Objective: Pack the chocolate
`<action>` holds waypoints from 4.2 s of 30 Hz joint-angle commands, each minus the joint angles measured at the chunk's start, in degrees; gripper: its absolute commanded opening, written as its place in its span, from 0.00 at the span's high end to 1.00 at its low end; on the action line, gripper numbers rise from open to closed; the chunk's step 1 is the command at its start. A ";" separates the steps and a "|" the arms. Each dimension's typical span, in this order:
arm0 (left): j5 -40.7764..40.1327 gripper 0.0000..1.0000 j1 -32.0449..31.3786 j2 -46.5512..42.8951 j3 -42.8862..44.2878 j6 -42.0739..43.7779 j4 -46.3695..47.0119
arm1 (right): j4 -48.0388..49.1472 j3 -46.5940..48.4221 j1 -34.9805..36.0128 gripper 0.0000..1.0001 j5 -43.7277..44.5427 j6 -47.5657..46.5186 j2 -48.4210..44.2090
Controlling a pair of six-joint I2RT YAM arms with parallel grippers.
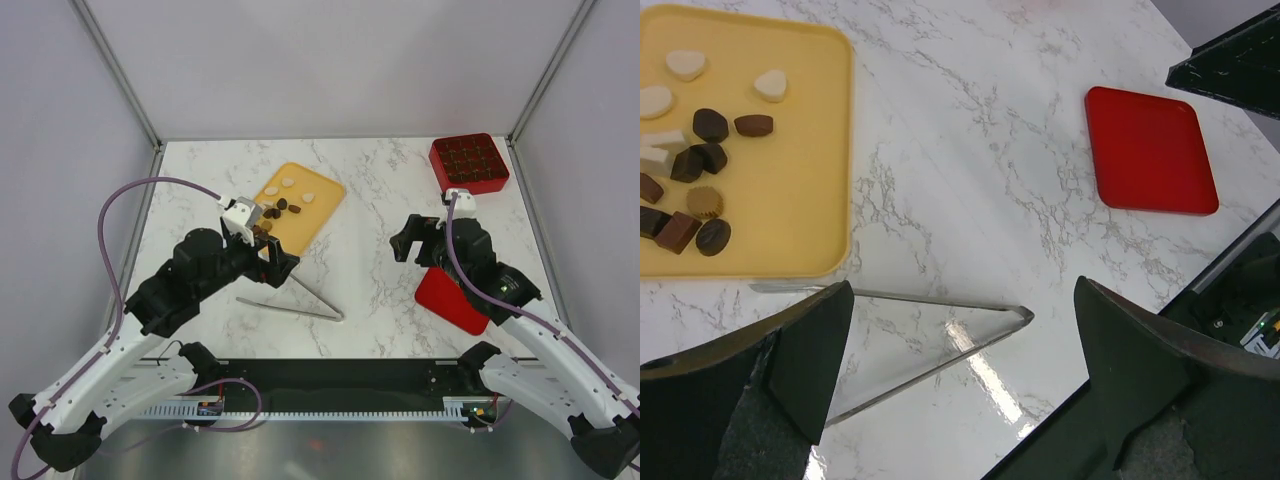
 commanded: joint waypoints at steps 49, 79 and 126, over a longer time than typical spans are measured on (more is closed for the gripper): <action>-2.87 0.00 29.58 2.31 -0.64 -8.33 -10.53 | 29.24 7.22 31.32 0.02 -11.28 -34.20 46.66; -3.75 0.00 29.58 -0.16 -2.31 -8.16 -10.71 | 24.33 13.91 31.50 0.07 -12.07 -35.79 61.25; -3.23 0.00 29.58 -0.16 -2.40 -7.98 -10.62 | -5.46 20.84 26.58 0.26 -13.04 -27.61 47.20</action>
